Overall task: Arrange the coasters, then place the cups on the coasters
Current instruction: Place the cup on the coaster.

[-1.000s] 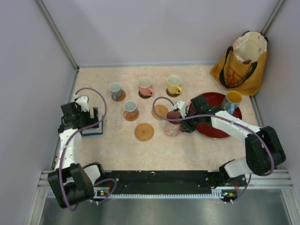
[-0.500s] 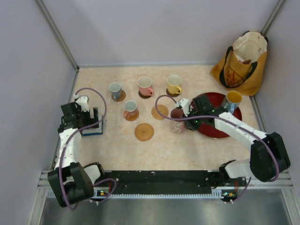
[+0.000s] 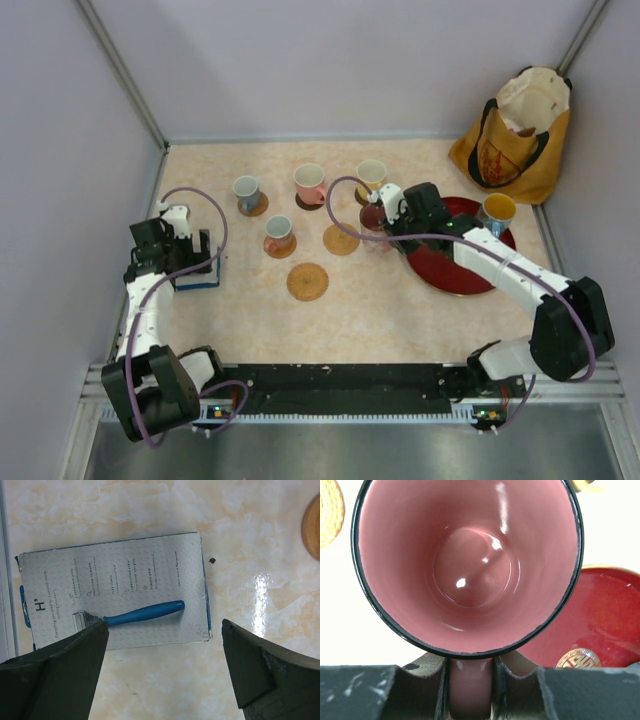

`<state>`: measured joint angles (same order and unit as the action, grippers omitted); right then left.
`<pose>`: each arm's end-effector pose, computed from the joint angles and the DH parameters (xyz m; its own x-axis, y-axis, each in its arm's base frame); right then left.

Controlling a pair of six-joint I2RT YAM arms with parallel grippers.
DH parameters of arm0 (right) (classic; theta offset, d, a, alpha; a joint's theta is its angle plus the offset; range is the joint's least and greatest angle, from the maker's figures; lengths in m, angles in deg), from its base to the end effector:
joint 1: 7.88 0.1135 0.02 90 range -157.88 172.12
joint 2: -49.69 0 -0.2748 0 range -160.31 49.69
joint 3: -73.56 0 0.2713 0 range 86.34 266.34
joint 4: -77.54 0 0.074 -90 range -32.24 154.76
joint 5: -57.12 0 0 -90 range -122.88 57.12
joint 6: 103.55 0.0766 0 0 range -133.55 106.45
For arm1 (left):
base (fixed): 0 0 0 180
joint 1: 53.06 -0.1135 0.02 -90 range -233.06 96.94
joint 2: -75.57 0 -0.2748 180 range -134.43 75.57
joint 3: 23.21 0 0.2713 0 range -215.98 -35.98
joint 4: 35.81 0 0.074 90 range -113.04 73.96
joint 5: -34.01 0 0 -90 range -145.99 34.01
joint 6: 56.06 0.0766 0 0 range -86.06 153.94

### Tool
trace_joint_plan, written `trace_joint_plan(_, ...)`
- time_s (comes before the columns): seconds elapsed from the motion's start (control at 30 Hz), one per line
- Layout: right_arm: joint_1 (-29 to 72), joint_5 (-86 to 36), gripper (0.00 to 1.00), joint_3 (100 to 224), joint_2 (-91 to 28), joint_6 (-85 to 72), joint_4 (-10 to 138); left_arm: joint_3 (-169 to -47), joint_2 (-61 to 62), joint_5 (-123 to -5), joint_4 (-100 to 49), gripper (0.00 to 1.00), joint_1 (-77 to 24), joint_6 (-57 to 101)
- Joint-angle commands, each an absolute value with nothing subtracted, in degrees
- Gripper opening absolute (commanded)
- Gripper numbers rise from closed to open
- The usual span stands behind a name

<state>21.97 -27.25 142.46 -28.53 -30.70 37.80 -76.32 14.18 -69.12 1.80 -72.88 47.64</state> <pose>0.2825 0.1708 0.2251 -0.4635 -0.6044 -0.6480 -0.7198 0.6833 -0.1224 0.2508 0.0719 0.2090 -0.6992 -0.0068 -0.7149 -0.0163 0.9998 0.0064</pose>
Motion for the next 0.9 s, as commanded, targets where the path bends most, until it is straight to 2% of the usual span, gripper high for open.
trace_joint_plan(0.0, 22.62, -28.05, 0.0, 149.18, -29.23, -26.91, 48.76, -77.73, 14.04, -71.63, 1.39, 0.99, -73.28, 48.8)
trace_joint_plan(0.2, 24.29, -27.34, 0.0, 152.08, -32.05, -25.68, 50.26, -80.19, 14.83, -72.69, 3.86, 0.99, -73.28, 49.67)
trace_joint_plan(0.5, 27.89, -28.13, 0.0, 152.79, -34.6, -25.07, 55.26, -74.13, 20.02, -67.25, -3.35, 0.99, -73.28, 46.6)
trace_joint_plan(0.87, 29.13, -29.27, 0.0, 151.03, -39.43, -22.08, 62.82, -73.77, 19.05, -68.82, -3.18, 0.99, -73.37, 46.51)
